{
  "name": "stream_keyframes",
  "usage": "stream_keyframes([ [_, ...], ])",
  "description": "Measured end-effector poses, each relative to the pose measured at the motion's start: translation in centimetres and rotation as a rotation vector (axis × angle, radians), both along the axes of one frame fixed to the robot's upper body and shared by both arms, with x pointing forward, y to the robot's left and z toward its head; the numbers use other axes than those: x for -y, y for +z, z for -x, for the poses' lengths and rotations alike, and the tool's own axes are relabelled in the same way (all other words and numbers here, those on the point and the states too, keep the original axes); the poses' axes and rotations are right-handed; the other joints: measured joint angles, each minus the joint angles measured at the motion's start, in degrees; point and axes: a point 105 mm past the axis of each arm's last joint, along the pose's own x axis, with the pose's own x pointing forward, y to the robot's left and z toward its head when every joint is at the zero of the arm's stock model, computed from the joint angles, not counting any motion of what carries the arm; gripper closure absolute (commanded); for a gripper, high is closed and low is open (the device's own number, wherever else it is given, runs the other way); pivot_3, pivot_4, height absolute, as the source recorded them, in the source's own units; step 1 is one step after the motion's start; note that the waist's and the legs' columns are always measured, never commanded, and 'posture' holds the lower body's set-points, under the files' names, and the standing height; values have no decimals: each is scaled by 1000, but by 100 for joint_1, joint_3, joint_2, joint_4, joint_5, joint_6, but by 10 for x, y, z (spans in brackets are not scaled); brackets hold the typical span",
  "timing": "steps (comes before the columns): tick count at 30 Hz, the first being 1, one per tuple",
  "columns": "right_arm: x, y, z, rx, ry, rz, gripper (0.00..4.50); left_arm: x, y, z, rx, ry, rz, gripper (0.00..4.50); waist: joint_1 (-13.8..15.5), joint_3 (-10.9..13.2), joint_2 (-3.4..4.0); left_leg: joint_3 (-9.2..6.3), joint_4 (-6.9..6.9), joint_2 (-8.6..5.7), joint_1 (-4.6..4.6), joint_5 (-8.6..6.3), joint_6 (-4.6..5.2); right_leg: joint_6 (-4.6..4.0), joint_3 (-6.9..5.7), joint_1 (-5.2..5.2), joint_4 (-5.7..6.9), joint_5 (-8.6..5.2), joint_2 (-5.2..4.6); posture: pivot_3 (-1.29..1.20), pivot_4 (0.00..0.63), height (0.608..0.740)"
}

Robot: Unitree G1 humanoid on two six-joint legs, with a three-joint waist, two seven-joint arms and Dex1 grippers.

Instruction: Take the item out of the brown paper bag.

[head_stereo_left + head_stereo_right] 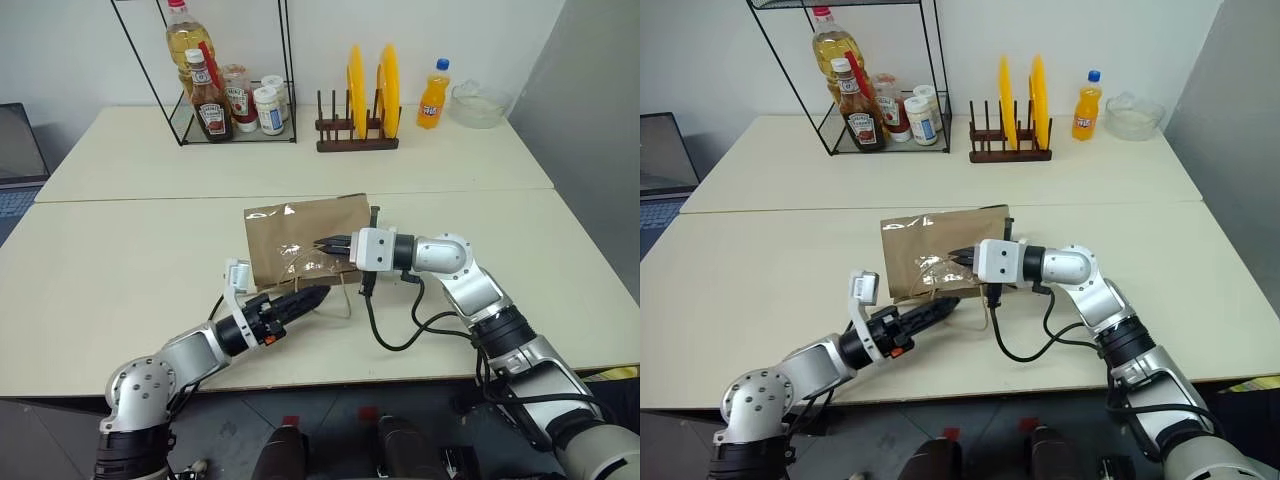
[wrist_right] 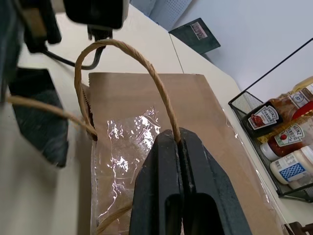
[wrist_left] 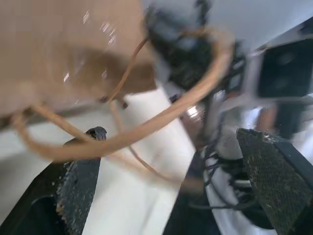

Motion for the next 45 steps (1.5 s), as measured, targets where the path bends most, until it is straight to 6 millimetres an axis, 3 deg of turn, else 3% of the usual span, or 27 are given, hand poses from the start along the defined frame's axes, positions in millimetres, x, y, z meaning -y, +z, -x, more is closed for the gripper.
stream_keyframes([
  [7,-4,9,-1,22,7,-6,4500,-5,-12,0,-21,37,-37,3314,-7,0,0,0,0,2,0,-2,-4,3,1,-2,0,-2,3,0,150,740],
  [11,-9,34,-8,53,-15,-62,4500,-20,-24,2,-9,84,-124,4487,-25,2,3,-3,-1,4,-1,-5,-10,-1,2,-5,0,-1,9,0,150,740],
  [14,-12,48,-12,66,-27,-90,4500,-28,-26,-2,35,122,-172,4487,0,2,3,-3,-1,5,-1,-7,-14,-3,2,-4,-3,-1,9,0,150,740],
  [22,-15,49,-18,15,-55,-113,4500,-25,-46,-1,72,117,-285,4487,-5,5,7,1,-2,8,-5,-10,-17,-3,5,-8,-7,0,8,0,150,740],
  [32,-17,69,-36,-62,-118,-160,4500,-26,-49,0,121,104,-312,4487,-9,11,17,4,-3,8,-4,-11,-16,-3,3,-9,-6,0,9,0,150,740],
  [38,-14,99,-47,-35,-159,-213,4500,-26,-51,-1,148,87,-336,4487,-10,13,22,4,-3,7,0,-11,-15,-3,2,-7,-5,-1,9,0,150,740],
  [45,-14,96,-55,-112,-196,-229,4500,-25,-53,-2,167,72,-355,4487,-10,15,26,3,-3,8,0,-10,-15,-3,2,-6,-5,-1,9,0,150,740],
])
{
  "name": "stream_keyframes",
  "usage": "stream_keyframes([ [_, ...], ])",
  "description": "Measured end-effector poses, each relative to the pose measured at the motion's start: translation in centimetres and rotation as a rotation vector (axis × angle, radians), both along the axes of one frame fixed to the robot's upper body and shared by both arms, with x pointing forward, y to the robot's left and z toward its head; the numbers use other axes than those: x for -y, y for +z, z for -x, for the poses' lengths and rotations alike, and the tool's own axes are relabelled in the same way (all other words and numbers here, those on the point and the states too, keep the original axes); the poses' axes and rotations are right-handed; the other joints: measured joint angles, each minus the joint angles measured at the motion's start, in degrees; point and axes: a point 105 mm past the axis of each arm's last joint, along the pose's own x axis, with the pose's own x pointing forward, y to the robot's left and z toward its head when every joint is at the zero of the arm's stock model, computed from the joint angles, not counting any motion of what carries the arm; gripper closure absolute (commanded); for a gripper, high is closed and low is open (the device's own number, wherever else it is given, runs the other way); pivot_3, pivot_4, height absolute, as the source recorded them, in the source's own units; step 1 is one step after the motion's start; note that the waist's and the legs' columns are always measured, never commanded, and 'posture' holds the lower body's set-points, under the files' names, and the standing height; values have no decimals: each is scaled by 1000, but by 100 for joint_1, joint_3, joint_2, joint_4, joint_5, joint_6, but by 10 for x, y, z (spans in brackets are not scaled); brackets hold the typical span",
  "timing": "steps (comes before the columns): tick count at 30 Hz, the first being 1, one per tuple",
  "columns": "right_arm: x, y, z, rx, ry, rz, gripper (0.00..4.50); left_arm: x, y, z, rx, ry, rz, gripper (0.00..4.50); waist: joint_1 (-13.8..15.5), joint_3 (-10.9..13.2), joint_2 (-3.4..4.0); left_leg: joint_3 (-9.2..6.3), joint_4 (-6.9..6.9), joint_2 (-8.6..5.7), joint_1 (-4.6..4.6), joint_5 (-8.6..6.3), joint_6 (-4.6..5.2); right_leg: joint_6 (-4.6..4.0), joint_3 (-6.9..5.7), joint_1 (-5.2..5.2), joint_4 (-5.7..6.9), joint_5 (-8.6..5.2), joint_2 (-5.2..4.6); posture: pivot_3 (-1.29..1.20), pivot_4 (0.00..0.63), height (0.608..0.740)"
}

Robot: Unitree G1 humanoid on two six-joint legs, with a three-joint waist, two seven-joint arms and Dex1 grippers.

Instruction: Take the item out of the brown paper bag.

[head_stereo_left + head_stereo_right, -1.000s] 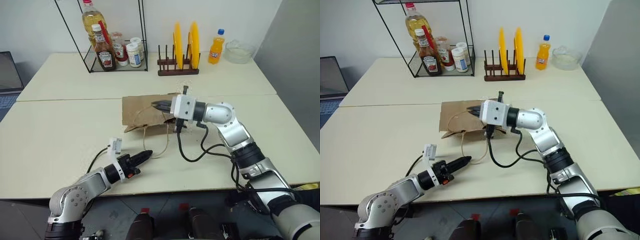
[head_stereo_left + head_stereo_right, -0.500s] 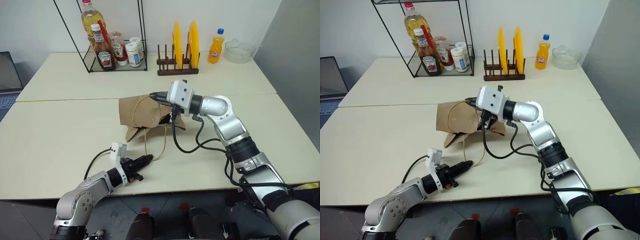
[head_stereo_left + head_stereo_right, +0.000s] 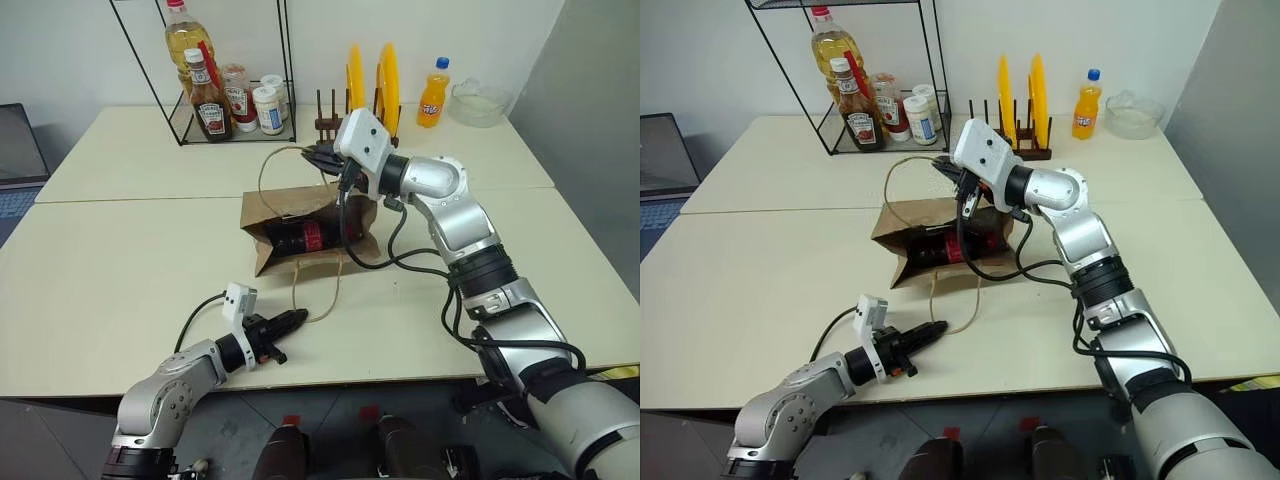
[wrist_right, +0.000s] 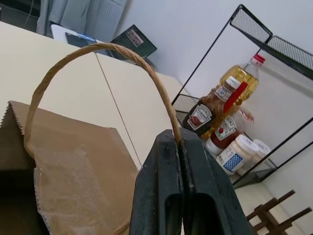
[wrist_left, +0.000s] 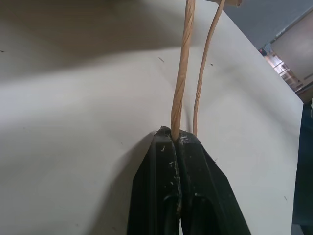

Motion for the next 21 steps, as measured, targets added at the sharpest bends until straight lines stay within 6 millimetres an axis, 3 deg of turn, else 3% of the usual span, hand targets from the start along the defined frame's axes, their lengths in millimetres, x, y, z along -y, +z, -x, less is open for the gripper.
stream_keyframes([
  [3,1,5,-1,-3,-2,-18,4500,-1,0,-1,17,-2,-14,4487,0,0,4,0,0,0,1,0,0,0,0,0,0,0,0,0,150,740],
  [6,0,5,-1,-13,-3,-20,4500,-4,1,-3,43,-2,-35,3901,-1,1,5,0,-1,0,1,0,0,1,0,-1,1,0,2,0,150,740],
  [12,-3,8,2,-6,6,-25,4500,-19,9,1,75,-60,-105,2138,-88,3,8,-2,-9,3,1,0,0,-6,2,-5,2,-6,16,0,150,740],
  [19,-4,3,3,-21,8,-29,4500,-61,23,6,70,-41,-201,80,-167,6,12,-5,-21,11,-1,-1,0,-17,5,-14,5,-11,26,0,150,740],
  [21,-4,2,3,-24,10,-30,4500,-72,26,13,48,-52,-213,36,-171,9,12,-5,-25,15,-5,-1,-1,-19,7,-22,5,-11,25,0,150,740],
])
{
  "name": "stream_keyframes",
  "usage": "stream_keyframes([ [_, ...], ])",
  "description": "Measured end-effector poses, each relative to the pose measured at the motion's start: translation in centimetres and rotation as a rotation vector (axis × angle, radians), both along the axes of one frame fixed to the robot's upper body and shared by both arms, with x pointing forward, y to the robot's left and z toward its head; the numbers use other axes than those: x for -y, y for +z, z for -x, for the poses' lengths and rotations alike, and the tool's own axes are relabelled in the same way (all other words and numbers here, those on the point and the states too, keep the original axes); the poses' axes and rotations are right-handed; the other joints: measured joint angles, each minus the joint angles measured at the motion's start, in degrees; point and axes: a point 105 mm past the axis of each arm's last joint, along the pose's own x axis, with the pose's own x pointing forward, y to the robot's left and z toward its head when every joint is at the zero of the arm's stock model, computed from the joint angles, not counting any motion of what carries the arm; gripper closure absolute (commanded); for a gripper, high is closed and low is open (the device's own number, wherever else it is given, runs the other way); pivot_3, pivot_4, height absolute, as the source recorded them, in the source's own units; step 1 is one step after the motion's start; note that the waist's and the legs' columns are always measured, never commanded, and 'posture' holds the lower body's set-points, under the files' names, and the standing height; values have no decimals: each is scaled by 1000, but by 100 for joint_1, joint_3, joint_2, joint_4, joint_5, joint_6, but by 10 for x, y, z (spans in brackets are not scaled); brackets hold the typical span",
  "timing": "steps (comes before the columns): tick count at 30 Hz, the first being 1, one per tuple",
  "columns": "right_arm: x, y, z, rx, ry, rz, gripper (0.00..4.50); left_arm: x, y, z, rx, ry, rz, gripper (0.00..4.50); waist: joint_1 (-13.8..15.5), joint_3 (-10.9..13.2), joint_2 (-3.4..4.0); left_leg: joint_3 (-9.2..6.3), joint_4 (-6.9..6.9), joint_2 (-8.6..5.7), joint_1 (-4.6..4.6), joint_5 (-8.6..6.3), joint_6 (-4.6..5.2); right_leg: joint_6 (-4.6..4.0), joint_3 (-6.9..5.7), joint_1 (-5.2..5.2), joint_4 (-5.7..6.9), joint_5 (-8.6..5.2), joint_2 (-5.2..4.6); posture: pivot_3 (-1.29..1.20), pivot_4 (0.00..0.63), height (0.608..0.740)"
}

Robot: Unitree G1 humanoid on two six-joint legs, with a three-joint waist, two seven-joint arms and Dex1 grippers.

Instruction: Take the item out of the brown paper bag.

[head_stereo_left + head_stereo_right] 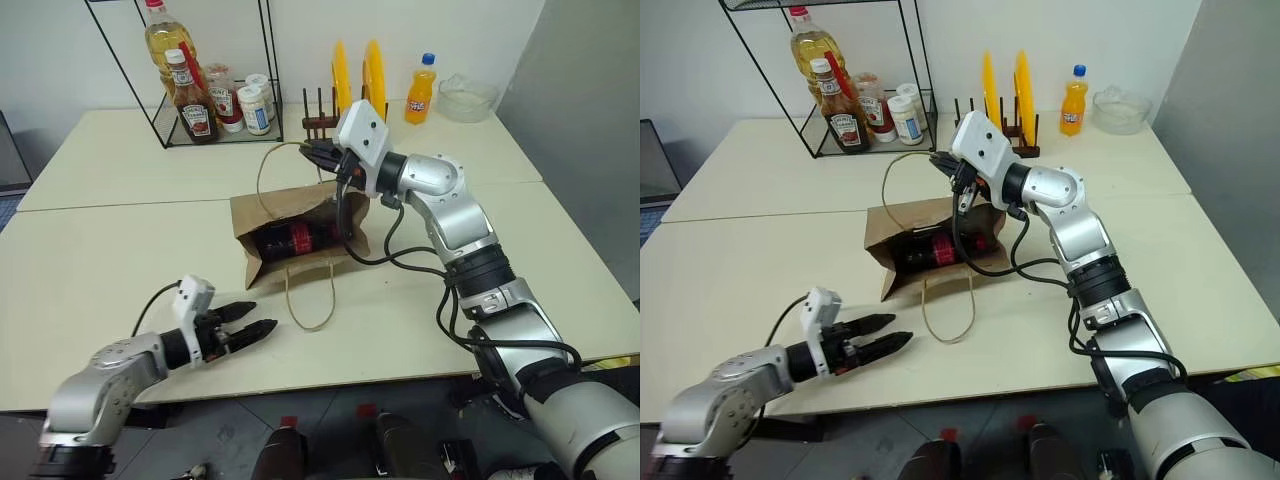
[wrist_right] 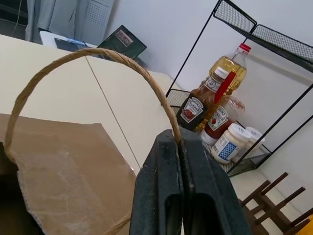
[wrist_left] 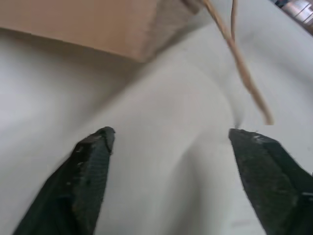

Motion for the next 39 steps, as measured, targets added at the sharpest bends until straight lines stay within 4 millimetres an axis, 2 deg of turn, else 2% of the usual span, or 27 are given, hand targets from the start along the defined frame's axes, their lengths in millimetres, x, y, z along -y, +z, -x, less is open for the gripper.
stream_keyframes([
  [3,0,0,1,3,0,-2,4500,-24,11,8,-17,-7,-88,36,2,1,-2,-7,4,1,-46,0,-2,-2,-2,-47,5,0,0,0,150,740],
  [4,0,-1,0,1,-1,-3,4500,-32,21,6,11,-4,-125,36,7,1,-2,-10,11,1,-77,1,-3,-3,-5,-77,9,2,0,0,150,740],
  [6,3,-7,-1,-14,-7,-2,4500,-35,46,-6,100,-7,-164,36,73,5,-2,-24,20,0,-99,4,-7,-2,-15,-86,10,2,-5,0,150,740],
  [9,1,-11,0,-19,-2,1,4500,-12,105,-28,327,-87,-228,36,166,14,-9,-31,31,-8,-122,6,-10,10,-23,-88,1,9,-8,0,150,740],
  [11,1,-10,1,-11,0,0,4500,16,144,-35,474,-183,-266,36,185,13,-11,-17,33,-15,-125,6,-10,27,-23,-88,-1,19,-5,0,150,740],
  [14,3,-12,0,-11,0,6,4500,51,173,-35,582,-315,-292,36,176,13,-12,-1,35,-21,-129,7,-12,33,-16,-90,-8,22,-7,0,150,740],
  [16,4,-13,-1,-12,-4,14,4500,72,182,-30,615,-412,-295,36,158,13,-12,7,33,-21,-136,13,-23,32,-13,-101,-7,22,-4,0,150,740],
  [19,3,-16,-1,-9,-1,24,4500,95,183,-22,631,-518,-273,623,73,13,-11,13,31,-19,-148,17,-31,29,-12,-117,-3,20,5,0,150,740],
  [23,8,-22,-6,-20,-20,40,4500,112,157,-25,585,-546,-228,1877,34,13,-11,12,33,-19,-145,16,-29,27,-12,-118,6,20,11,0,150,740],
  [26,11,-24,-8,-21,-34,54,4500,116,138,-28,578,-518,-213,2821,35,13,-11,8,37,-16,-145,9,-16,24,-12,-119,11,22,12,0,150,740],
  [31,13,-26,-9,-18,-38,72,4500,115,127,-29,630,-487,-238,4359,41,13,-11,9,40,-16,-145,8,-14,23,-11,-118,11,22,12,0,150,740],
  [35,13,-27,-9,-20,-32,79,4500,121,127,-26,667,-496,-231,4467,52,13,-11,8,43,-14,-150,8,-13,24,-12,-118,9,23,12,0,150,740],
  [39,13,-27,-8,-19,-32,80,4500,126,142,-23,708,-501,-217,4467,52,13,-12,9,47,-15,-152,8,-13,24,-13,-118,11,23,10,0,150,740],
])
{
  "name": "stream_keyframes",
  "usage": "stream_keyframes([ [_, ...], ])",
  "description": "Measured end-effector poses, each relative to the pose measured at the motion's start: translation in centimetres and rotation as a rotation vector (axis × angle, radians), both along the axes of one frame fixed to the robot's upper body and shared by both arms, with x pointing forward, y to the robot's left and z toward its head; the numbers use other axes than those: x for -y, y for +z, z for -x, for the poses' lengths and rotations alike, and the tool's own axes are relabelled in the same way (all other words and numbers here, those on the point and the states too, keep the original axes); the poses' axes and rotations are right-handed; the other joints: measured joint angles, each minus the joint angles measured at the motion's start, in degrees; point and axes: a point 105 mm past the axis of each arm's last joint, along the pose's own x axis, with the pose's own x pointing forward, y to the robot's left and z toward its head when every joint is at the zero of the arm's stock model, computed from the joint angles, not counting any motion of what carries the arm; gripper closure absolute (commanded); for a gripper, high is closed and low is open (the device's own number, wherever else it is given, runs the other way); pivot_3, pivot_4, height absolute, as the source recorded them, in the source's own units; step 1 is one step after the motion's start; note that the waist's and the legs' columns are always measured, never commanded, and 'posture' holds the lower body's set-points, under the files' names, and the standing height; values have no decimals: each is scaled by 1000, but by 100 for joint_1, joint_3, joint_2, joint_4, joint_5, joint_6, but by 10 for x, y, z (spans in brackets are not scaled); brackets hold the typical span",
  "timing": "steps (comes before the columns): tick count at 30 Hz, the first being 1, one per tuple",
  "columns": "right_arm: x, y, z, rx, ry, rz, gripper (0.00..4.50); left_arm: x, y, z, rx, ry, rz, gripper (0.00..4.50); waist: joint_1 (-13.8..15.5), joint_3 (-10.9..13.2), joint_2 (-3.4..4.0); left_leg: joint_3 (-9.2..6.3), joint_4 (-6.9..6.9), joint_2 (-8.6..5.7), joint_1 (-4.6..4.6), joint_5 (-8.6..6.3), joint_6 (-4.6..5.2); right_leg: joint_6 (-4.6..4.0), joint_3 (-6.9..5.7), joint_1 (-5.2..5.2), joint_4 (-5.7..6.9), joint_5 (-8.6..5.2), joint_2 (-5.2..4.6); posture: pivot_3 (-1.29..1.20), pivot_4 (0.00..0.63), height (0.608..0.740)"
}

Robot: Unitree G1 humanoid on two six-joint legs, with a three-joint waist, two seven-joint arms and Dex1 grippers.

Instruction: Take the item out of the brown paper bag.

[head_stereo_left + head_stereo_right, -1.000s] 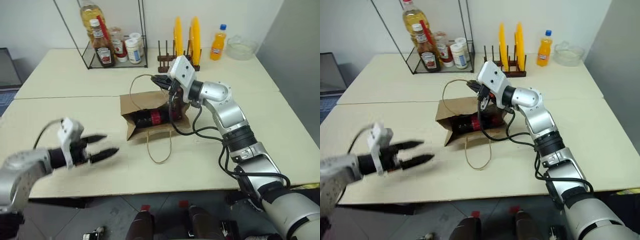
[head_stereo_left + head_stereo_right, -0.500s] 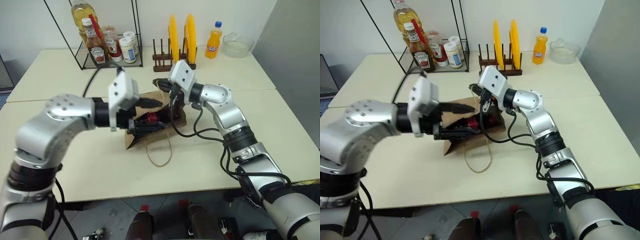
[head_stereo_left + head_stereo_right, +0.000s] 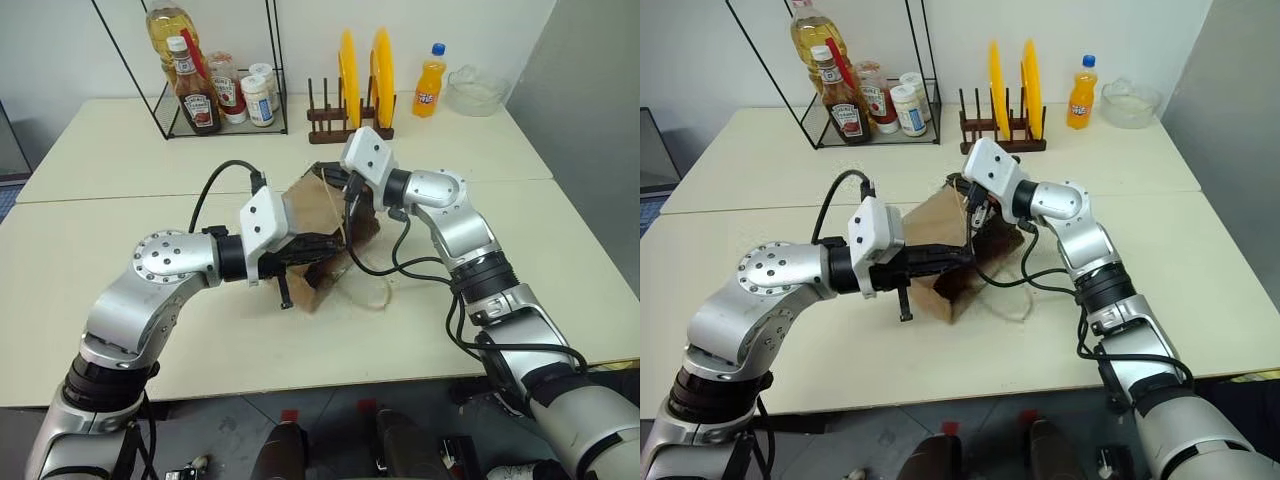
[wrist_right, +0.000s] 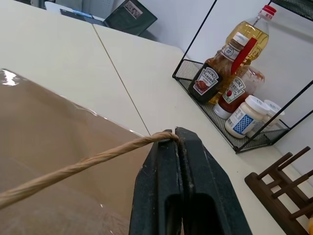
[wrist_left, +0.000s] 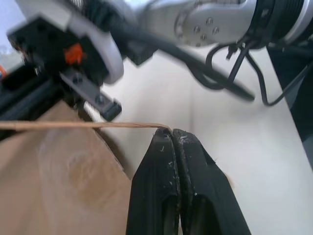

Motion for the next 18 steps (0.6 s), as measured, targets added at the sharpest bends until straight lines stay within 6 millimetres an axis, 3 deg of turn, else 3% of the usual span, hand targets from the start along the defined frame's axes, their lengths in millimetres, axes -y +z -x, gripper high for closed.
stream_keyframes([
  [8,1,1,-2,4,-16,-13,4500,-24,13,-5,-83,23,12,4467,-11,0,0,-2,0,0,3,0,-1,0,-5,0,4,0,6,0,150,740],
  [13,1,0,-3,-1,-19,-12,4500,-35,35,-4,-112,44,85,4467,-11,0,0,-1,17,2,-3,1,-2,2,-1,1,6,1,4,0,150,740],
  [18,1,-2,-4,-9,-23,-12,4500,-63,47,-11,-199,153,193,4467,-16,0,0,-6,26,3,-1,0,0,2,-6,1,20,1,4,0,150,740],
])
